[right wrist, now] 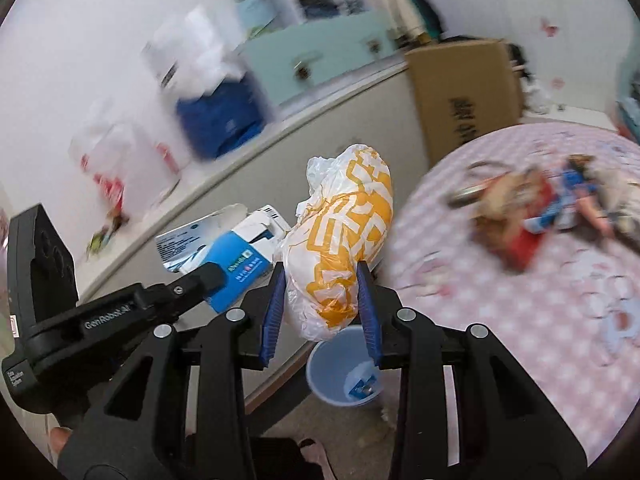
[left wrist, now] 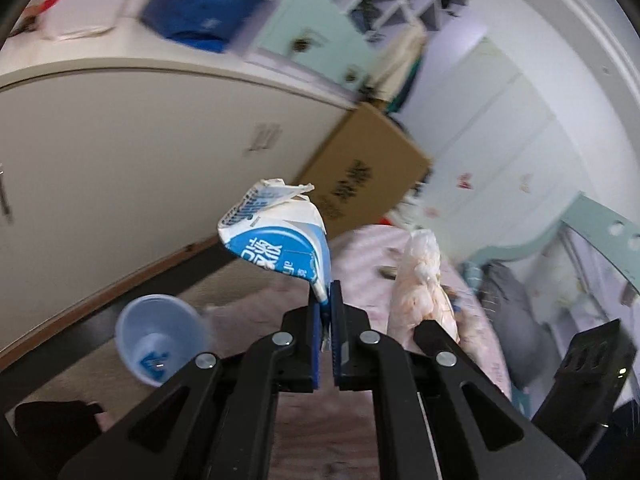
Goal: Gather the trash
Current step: 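Carry both items to the wastebasket and release them inside, then move both open grippers back over the table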
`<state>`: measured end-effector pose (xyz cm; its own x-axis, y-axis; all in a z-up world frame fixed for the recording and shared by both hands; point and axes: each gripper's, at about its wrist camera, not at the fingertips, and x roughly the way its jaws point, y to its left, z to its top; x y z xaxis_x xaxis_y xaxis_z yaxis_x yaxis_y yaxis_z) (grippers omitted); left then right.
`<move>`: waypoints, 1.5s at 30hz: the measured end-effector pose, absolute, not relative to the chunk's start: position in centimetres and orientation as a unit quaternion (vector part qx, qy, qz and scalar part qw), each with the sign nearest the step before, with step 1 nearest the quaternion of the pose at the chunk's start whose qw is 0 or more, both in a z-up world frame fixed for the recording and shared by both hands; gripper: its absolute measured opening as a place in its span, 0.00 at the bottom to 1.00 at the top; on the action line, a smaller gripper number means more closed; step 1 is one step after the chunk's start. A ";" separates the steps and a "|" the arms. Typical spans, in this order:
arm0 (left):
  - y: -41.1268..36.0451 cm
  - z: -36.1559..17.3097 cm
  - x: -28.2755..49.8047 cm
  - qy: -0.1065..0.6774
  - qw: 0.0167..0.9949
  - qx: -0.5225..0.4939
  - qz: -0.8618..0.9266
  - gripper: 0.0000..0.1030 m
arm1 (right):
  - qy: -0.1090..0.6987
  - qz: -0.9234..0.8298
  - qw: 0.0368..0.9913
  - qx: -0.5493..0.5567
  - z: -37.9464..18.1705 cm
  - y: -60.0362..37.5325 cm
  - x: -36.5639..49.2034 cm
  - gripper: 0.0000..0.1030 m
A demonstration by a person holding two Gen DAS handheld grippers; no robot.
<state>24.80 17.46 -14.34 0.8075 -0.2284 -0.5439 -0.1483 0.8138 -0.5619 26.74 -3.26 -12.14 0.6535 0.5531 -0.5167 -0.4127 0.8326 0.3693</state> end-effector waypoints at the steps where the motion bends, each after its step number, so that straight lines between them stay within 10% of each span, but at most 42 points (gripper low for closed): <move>1: 18.7 -15.1 24.8 0.316 0.898 -0.305 -0.008 0.04 | 0.326 0.277 0.898 0.104 -12.8 -2.0 27.0 0.33; 9: 26.7 -22.2 26.4 0.366 0.866 -0.332 0.073 0.04 | 0.384 0.327 0.861 0.060 -18.8 6.9 30.4 0.35; 13: 29.1 -26.0 27.9 0.399 0.847 -0.337 0.096 0.04 | 0.393 0.326 0.858 0.046 -21.8 9.2 32.4 0.58; 38: 27.0 -30.9 33.6 0.469 0.826 -0.302 0.081 0.06 | 0.363 0.256 0.896 0.020 -24.4 8.2 34.8 0.63; 45: 27.3 -30.1 33.8 0.460 0.829 -0.303 0.094 0.50 | 0.361 0.250 0.898 0.038 -23.8 7.1 35.2 0.63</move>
